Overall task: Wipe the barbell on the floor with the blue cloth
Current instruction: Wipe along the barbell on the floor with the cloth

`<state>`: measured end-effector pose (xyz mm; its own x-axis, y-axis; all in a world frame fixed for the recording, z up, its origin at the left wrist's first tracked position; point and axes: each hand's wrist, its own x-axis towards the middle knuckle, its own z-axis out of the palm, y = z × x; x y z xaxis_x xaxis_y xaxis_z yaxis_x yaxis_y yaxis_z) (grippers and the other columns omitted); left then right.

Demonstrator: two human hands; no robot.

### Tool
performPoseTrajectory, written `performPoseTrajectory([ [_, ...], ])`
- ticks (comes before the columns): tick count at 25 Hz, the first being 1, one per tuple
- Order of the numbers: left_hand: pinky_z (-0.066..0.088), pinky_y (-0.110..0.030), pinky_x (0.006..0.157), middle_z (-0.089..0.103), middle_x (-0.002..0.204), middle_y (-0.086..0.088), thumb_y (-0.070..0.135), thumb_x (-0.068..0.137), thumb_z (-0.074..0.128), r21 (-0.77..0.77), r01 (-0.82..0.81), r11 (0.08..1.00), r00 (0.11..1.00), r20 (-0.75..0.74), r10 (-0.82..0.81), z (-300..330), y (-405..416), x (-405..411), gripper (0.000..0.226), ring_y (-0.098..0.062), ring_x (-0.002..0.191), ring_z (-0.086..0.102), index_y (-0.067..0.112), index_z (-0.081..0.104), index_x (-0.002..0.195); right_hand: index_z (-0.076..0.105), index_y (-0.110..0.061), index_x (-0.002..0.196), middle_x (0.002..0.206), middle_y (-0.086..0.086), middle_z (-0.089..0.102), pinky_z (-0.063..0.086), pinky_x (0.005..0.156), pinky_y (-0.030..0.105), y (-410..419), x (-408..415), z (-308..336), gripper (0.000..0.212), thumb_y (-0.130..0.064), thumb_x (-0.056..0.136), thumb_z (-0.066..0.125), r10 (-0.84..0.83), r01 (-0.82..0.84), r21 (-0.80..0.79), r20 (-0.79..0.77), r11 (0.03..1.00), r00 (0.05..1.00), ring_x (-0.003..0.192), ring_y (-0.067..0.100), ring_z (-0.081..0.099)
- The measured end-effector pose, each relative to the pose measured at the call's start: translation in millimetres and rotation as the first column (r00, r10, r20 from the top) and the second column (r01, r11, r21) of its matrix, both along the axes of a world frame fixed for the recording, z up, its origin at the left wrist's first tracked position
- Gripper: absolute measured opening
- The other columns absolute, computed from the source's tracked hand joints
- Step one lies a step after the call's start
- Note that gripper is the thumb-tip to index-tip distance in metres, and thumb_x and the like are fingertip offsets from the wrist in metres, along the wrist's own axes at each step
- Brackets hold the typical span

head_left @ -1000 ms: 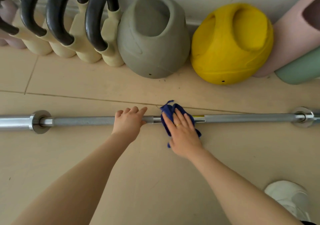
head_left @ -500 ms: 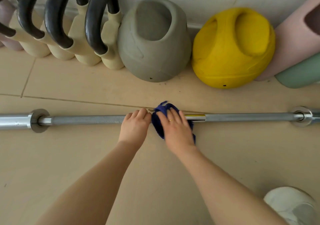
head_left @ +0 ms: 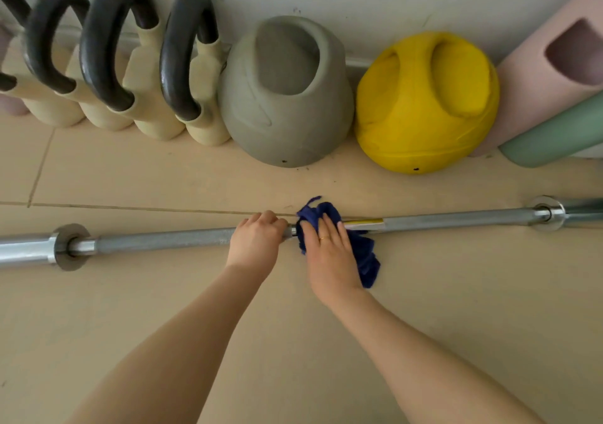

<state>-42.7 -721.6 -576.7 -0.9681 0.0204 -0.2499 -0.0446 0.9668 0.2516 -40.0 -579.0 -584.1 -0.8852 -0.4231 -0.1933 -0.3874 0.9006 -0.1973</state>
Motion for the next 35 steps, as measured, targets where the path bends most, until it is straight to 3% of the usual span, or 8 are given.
performPoseTrajectory([
  [4, 0.039, -0.034, 0.078, 0.056, 0.107, -0.009, 0.018, 0.09, 0.051, 0.008, -0.029, 1.0, 0.998, 0.061, 0.029, 2, 1, -6, 0.02, -0.029, 0.102, 0.052, 0.011, 0.056, 0.108, 0.015, -0.014, 0.146, 0.15, 0.016, 0.031, 0.0, 0.118, 0.037, 20, -13, 5, 0.063, -0.013, 0.088, 0.043, 0.205, -0.198, 0.141, -0.038, 0.97, 0.978, 0.141, 0.027, 0.024],
  [8, 0.032, -0.029, 0.068, 0.054, 0.108, -0.007, 0.011, 0.088, 0.053, -0.065, 0.018, 0.998, 0.997, 0.076, -0.013, 3, 3, -5, 0.021, -0.027, 0.101, 0.052, 0.013, 0.052, 0.108, 0.032, -0.017, 0.134, 0.138, 0.004, 0.049, 0.011, 0.117, 0.038, 96, -40, 21, 0.049, -0.008, 0.087, 0.041, -0.215, 0.227, 0.265, -0.07, 0.937, 0.974, 0.137, 0.02, 0.031],
  [12, 0.03, -0.029, 0.067, 0.055, 0.111, -0.006, 0.009, 0.087, 0.053, -0.031, -0.015, 0.999, 0.999, 0.04, 0.016, 0, 5, 7, 0.024, -0.026, 0.103, 0.051, 0.015, 0.055, 0.11, 0.037, -0.011, 0.131, 0.139, 0.013, 0.045, 0.027, 0.107, 0.038, 64, -41, 24, 0.046, -0.01, 0.086, 0.044, -0.357, 0.349, 0.118, 0.062, 0.93, 0.932, 0.133, 0.028, 0.032],
  [18, 0.038, -0.035, 0.095, 0.052, 0.134, -0.004, 0.005, 0.084, 0.056, 0.16, -0.117, 0.98, 0.993, 0.024, 0.114, 11, -16, 34, 0.047, -0.024, 0.123, 0.046, 0.016, 0.048, 0.13, 0.034, -0.01, 0.131, 0.14, 0.016, 0.041, 0.026, 0.109, 0.038, -26, -5, 23, 0.045, -0.009, 0.088, 0.046, 0.078, -0.05, -0.102, 0.301, 0.994, 0.951, 0.131, 0.031, 0.034],
  [23, 0.026, -0.036, 0.105, 0.049, 0.135, -0.002, 0.015, 0.089, 0.054, -0.075, -0.289, 0.955, 0.957, 0.002, 0.29, 14, -55, 46, 0.045, -0.024, 0.127, 0.039, 0.019, 0.045, 0.133, 0.044, -0.006, 0.115, 0.112, 0.017, 0.063, 0.038, 0.091, 0.041, -12, -48, 22, 0.026, -0.013, 0.092, 0.035, -0.343, 0.318, 0.168, 0.149, 0.933, 0.927, 0.104, 0.035, 0.054],
  [29, 0.018, -0.038, 0.115, 0.018, 0.156, -0.004, 0.024, 0.095, 0.043, -0.091, -0.471, 0.877, 0.852, 0.212, 0.479, 22, -68, 76, 0.054, -0.021, 0.144, 0.013, 0.023, 0.022, 0.145, 0.045, -0.015, 0.112, 0.115, 0.008, 0.06, 0.035, 0.096, 0.036, -67, -9, 14, 0.021, -0.015, 0.092, 0.04, 0.181, -0.168, -0.085, 0.174, 0.982, 0.968, 0.11, 0.027, 0.05],
  [33, 0.016, -0.035, 0.116, -0.002, 0.159, 0.001, 0.01, 0.095, 0.036, -0.066, -0.45, 0.891, 0.82, 0.364, 0.441, 28, -74, 79, 0.062, -0.017, 0.146, 0.0, 0.026, 0.006, 0.147, 0.044, -0.011, 0.11, 0.108, 0.015, 0.065, 0.042, 0.091, 0.043, -13, -38, 13, 0.021, -0.022, 0.093, 0.037, -0.277, 0.267, 0.074, 0.229, 0.961, 0.933, 0.098, 0.036, 0.058],
  [35, 0.018, -0.036, 0.116, -0.006, 0.158, 0.003, 0.004, 0.093, 0.034, -0.06, -0.467, 0.882, 0.793, 0.412, 0.448, 30, -72, 79, 0.066, -0.016, 0.146, -0.003, 0.028, 0.005, 0.147, 0.042, -0.012, 0.109, 0.107, 0.014, 0.065, 0.043, 0.085, 0.042, -33, -27, 15, 0.023, -0.028, 0.094, 0.038, -0.181, 0.166, 0.081, 0.238, 0.983, 0.954, 0.096, 0.035, 0.059],
])
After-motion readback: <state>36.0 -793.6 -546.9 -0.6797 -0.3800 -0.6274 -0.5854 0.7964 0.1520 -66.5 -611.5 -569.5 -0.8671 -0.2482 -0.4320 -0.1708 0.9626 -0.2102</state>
